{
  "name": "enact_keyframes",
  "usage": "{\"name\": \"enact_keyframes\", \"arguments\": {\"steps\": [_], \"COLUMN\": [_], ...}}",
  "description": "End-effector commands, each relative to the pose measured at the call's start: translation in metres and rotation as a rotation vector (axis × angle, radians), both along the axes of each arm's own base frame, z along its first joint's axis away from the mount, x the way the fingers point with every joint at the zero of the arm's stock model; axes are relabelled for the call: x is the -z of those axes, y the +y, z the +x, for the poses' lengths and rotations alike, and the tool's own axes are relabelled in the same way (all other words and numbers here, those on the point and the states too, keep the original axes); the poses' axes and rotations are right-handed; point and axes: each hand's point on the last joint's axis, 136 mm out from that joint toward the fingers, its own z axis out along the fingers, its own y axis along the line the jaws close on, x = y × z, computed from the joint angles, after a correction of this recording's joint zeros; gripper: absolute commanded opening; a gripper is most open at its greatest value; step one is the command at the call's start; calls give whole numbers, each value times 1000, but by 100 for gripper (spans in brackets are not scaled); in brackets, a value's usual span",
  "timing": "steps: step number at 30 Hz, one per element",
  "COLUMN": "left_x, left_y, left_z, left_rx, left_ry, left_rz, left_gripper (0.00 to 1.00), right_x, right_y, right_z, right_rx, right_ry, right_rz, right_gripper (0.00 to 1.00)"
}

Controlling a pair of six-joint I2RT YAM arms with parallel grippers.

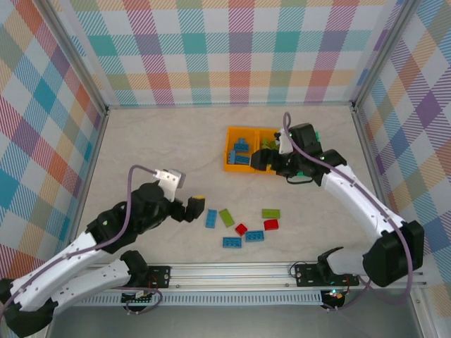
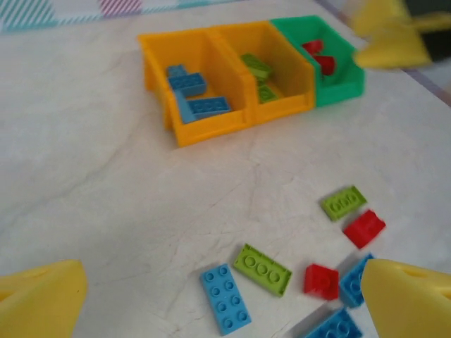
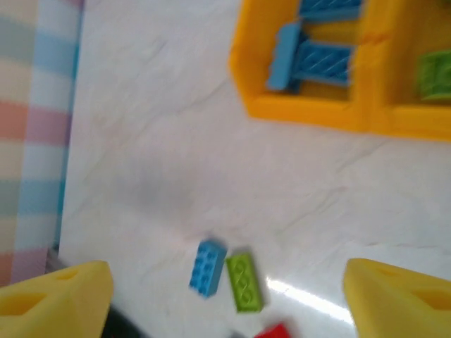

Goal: Sort the legos into containers by color

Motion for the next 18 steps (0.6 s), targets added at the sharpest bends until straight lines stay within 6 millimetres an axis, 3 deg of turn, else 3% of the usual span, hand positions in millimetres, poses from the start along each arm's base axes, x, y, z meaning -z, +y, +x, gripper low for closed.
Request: {"name": "enact_keyframes", "arguments": {"steps": [1, 3, 9, 12, 18], "left_x": [40, 61, 128, 152, 187], "left_y": [12, -5, -35, -31, -56], "left_z": [10, 11, 9, 7, -4], "left_rx": [-270, -243, -238, -270, -199], "left_ry": [237, 314, 513, 551, 624], "left_rz": [-49, -35, 53, 174, 226], "left_gripper": [100, 100, 100, 100, 97], "right_x": [1, 0, 10, 17, 27], "right_y": [12, 17, 14, 15, 15], "right_z": [-30, -39, -38, -35, -28], "right_rx": [-103, -136, -119, -107, -89], "right_ry": [24, 37, 53, 66, 93], "right_rz": [33, 50, 20, 14, -9], "right_gripper": [94, 100, 100, 100, 100]}}
